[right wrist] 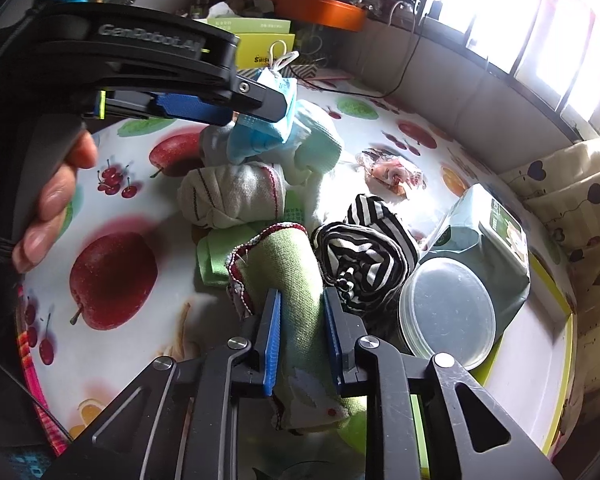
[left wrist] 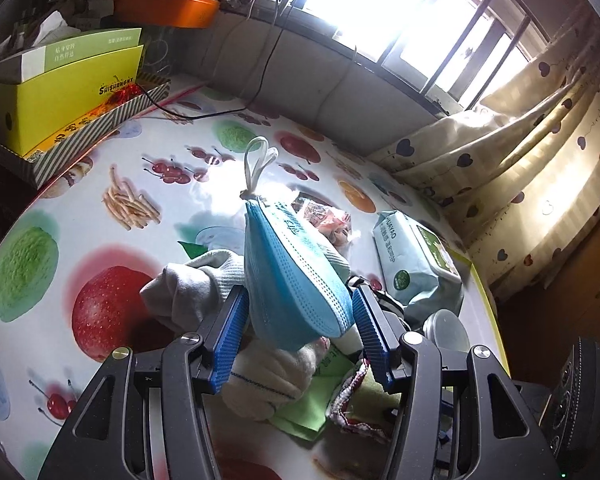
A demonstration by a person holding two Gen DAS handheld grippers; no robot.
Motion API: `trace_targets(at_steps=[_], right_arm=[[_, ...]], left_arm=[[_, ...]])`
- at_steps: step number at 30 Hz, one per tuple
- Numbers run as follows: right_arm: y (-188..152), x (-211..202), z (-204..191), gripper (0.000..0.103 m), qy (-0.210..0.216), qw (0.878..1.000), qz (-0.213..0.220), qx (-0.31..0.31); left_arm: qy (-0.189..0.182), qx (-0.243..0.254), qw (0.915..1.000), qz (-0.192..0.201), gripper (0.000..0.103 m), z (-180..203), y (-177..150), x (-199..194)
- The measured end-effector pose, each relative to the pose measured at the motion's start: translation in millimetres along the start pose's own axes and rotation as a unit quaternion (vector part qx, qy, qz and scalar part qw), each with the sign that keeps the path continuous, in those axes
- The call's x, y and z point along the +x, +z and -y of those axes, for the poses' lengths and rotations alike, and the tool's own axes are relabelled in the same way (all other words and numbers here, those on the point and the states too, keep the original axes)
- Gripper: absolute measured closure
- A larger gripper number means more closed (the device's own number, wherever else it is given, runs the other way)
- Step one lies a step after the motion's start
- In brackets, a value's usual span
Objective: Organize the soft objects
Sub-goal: 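Grasp the blue face mask by its edge with the left tool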
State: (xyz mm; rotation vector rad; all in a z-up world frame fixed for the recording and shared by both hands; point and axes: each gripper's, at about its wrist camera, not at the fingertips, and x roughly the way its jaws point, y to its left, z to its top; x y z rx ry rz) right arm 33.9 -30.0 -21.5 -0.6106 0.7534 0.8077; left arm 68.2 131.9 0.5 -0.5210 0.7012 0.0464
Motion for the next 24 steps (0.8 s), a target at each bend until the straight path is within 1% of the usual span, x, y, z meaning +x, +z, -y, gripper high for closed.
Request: trace_targets(at_steps=[6,8,9,10,11,13,14,17,24], right_arm=[[0,0,1,0.085,0.002,1.0,0.003,0.008],[0,-1,2,0.085,0.003,1.0,0.004,0.013],[-1,-2,1,0.086,0.003,1.0,0.005,0.013],[-1,-2,1,0.086,0.003,1.0,0.006,0.014],[-1,-3,0,0.086,0.003,1.0,0.007,0.014],[-1,-6,0,0.087,0.002,1.0,0.011,0.018],[-1,-7,0,0.087,0.002,1.0,0.012,0.019],[-2,-13,-2,0.087,0.001,1.0,0.02,0.024],[-5,-36,-1,0.087,0.003,0.998,0.052,0.045]], left_arm=[[0.018,-0.004,0.9998,-0.001,0.048,-3,2,15],[0.022,0.007,0.9997,0.005,0.048,-1,1,14],[0.021,0.013,0.9997,0.009,0.051,0,1,13],[0.021,0.019,0.9995,0.012,0.057,2,1,12],[0.023,0.025,0.9993,0.013,0.067,3,0,12],[0.023,0.026,0.9992,0.018,0.069,3,-2,7],[0.025,0.028,0.999,0.022,0.072,3,-3,4],[0.022,0.034,0.9986,0.034,0.076,4,-6,-6],[0.021,0.06,0.9966,0.054,0.076,14,-18,-36]])
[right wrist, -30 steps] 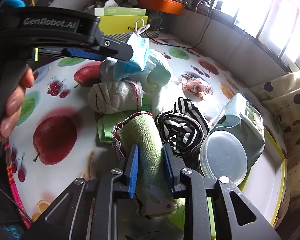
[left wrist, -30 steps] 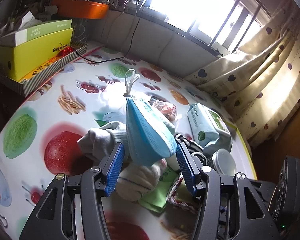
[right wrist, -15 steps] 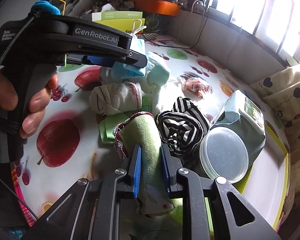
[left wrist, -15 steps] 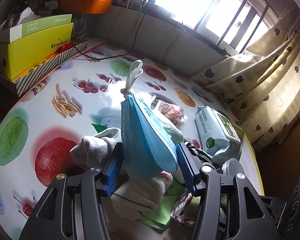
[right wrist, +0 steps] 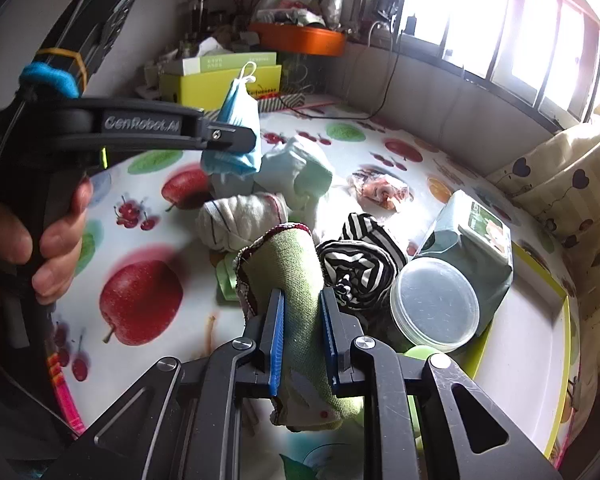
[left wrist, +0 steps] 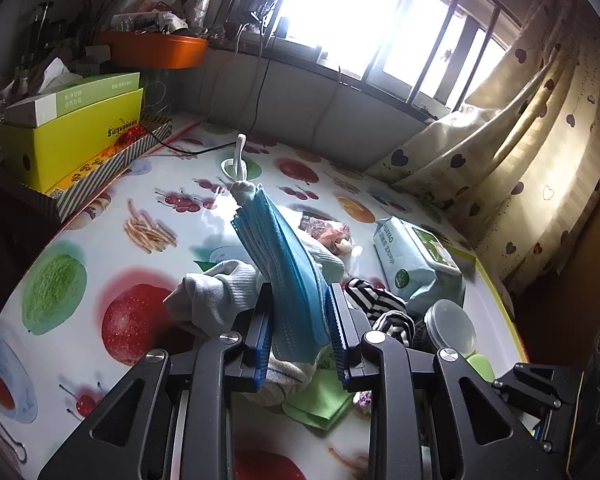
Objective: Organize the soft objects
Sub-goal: 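Grasp the blue face mask by its edge with the left tool, then carry the mask and towel into the yellow-rimmed tray and open both tools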
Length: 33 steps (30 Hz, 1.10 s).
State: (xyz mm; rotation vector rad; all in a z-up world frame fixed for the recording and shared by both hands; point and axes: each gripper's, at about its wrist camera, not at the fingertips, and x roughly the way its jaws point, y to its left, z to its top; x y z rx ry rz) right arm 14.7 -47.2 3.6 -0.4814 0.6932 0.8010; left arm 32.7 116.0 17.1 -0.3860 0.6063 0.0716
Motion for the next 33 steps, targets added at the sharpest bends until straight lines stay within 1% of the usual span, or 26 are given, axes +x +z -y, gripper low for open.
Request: trace_targets(at_steps=[7,15,23,33], right_arm=[[-3,-20,7,0.087,0.012,0.999,0.032,0.034],[-9,-43,17,0.087,0.005,0.996,0.062,0.059],[-15,-60,36,0.087,-0.013,0.994,0.079,0.08],[-25,-76,72,0.087,-0.045,0.988,0.094,0.113]], left_arm=[[-0.007,0.022,0.9997,0.001,0.076,15,-12,-21],[-0.022,0.055,0.9982,-0.003,0.076,43,-21,-31],[-0.029,0.086,0.9959,-0.009,0.076,71,-20,-27],[-0.058,0.123,0.9907,-0.009,0.076,109,-14,-17]])
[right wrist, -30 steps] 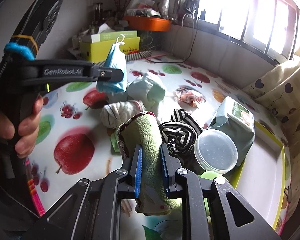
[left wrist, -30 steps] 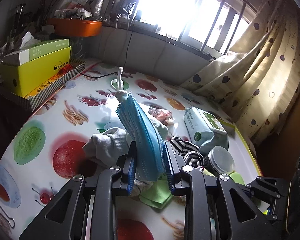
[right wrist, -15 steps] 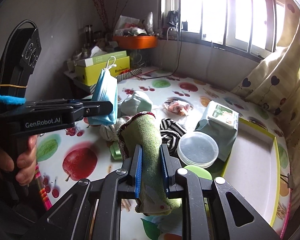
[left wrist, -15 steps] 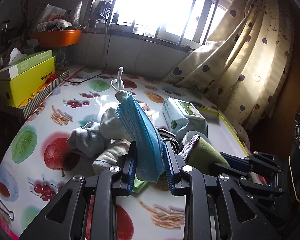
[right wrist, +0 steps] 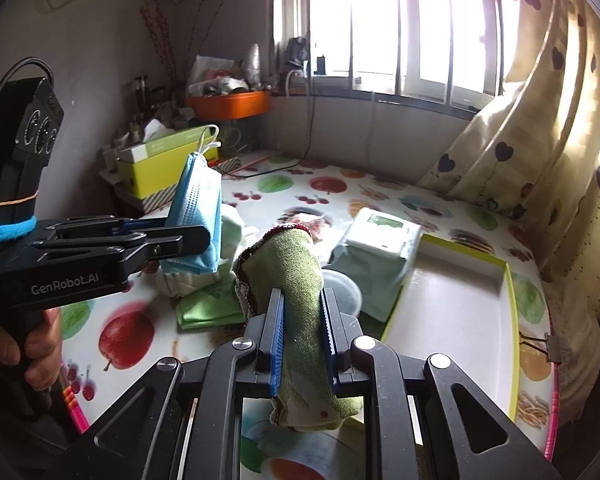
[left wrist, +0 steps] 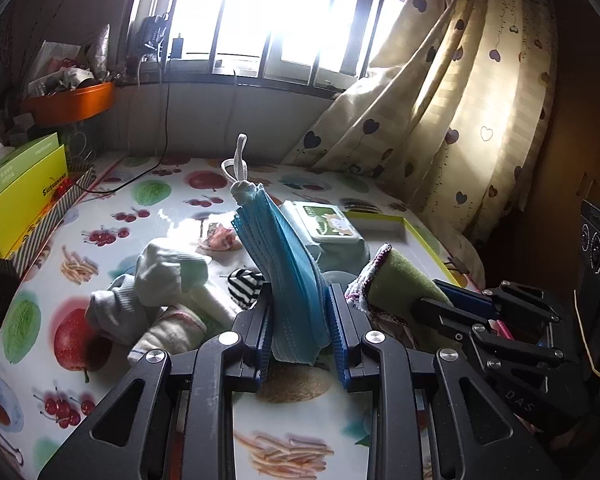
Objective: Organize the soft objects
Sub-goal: 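Carry the mask and towel into the yellow-rimmed tray and open both tools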
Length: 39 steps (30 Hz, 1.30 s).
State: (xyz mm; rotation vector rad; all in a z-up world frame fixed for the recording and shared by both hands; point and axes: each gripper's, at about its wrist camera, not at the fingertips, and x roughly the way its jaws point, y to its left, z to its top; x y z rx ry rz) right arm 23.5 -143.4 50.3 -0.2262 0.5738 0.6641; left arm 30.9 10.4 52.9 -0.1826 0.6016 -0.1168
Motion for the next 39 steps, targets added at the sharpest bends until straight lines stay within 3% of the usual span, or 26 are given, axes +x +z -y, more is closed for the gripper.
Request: trace_targets(at_steps=[12,21,34,39], right_arm=[[-10,-4,71,0.087,-0.053,0.996,0.005,0.074],[-28,21,132,0.087,-0.077,0.986,-0.027,0.146],[-39,52,178,0.086,-0.089,0.975,-0.052,0.198],[-43,54,189,0.08,-0.094,0.97,-0.051,0.218]], left_arm=[[-0.054,0.044,0.9975,-0.014,0.076,48,17,31],[-0.09,0.071,0.9924,-0.043,0.076,84,23,69],[-0.118,0.099,0.9821,-0.109,0.076,113,23,131],[-0.125,0.109,0.9778,-0.128,0.076,121,22,149]])
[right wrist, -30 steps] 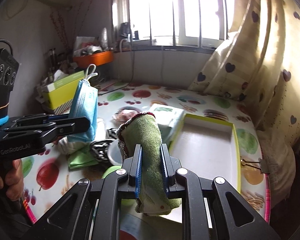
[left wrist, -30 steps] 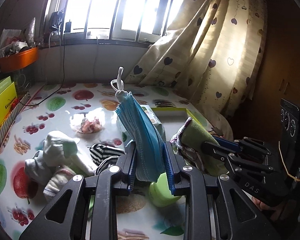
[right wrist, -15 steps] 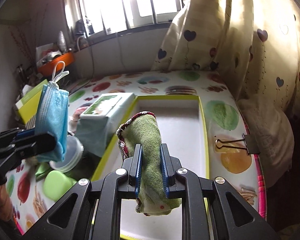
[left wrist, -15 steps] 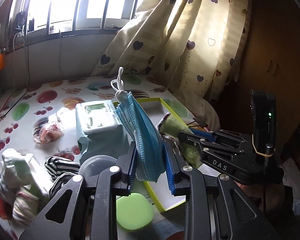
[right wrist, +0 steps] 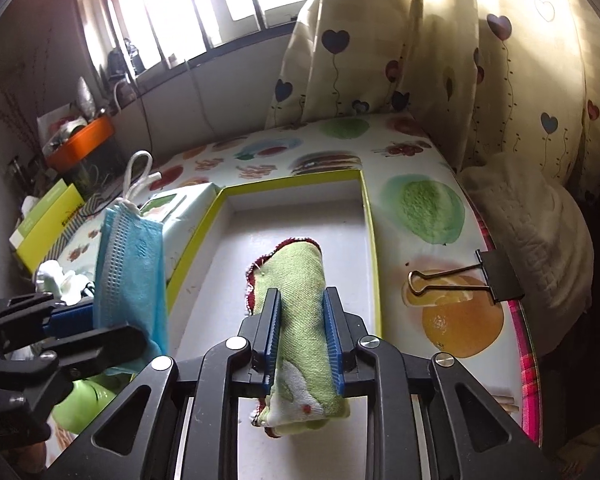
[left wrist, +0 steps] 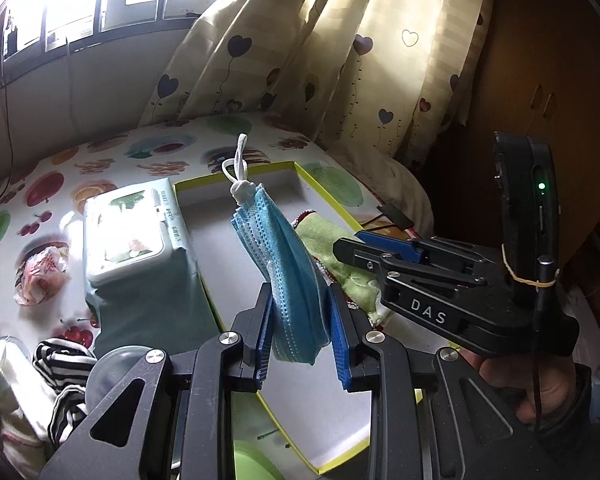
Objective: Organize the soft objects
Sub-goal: 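Carry the mask and towel into the yellow-rimmed tray and open both tools, then lift both tools out of the tray back toward the remaining items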
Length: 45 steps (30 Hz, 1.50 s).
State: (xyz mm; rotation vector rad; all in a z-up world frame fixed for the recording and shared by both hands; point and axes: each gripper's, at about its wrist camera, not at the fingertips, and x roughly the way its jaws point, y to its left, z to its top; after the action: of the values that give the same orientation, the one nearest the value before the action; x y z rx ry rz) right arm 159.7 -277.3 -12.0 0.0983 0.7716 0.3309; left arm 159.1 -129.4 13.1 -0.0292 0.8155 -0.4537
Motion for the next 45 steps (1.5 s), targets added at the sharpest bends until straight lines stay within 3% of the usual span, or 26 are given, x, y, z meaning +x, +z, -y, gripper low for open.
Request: trace_targets(at_steps=[3,7,12,19,27,30,45], right_arm=[[0,-6,5,0.072,-0.007,1.0,0.008,0.008],[1,-13,6,0.07,-0.01,1.0,0.02,0.009],[1,-13,3,0.063,-0.01,1.0,0.019,0.004],[1,-21,0,0.058,-0.015,1.0,0.026,-0.003],[-9,-45,-12,0.044,-0.003,0.999,0.045,-0.019],[-14,-55,-20,0.044,0.005,0.998,0.049,-0.025],[-41,-100,-73,0.044,0.026,0.995,0.052,-0.08]], left_arm=[[-0.004,-0.004,0.9999,-0.013,0.076,-2,2,12],[-0.011,-0.012,0.9996,-0.022,0.074,-5,5,21],[-0.015,-0.02,0.9994,-0.024,0.058,-9,6,25],[-0.009,-0.023,0.9995,-0.02,0.058,-9,5,22],[0.007,-0.022,0.9997,0.007,0.058,-4,-1,-8],[0.028,-0.015,0.9993,0.021,0.058,0,-6,-23],[0.057,-0.038,0.9957,0.063,0.058,-8,-46,-88]])
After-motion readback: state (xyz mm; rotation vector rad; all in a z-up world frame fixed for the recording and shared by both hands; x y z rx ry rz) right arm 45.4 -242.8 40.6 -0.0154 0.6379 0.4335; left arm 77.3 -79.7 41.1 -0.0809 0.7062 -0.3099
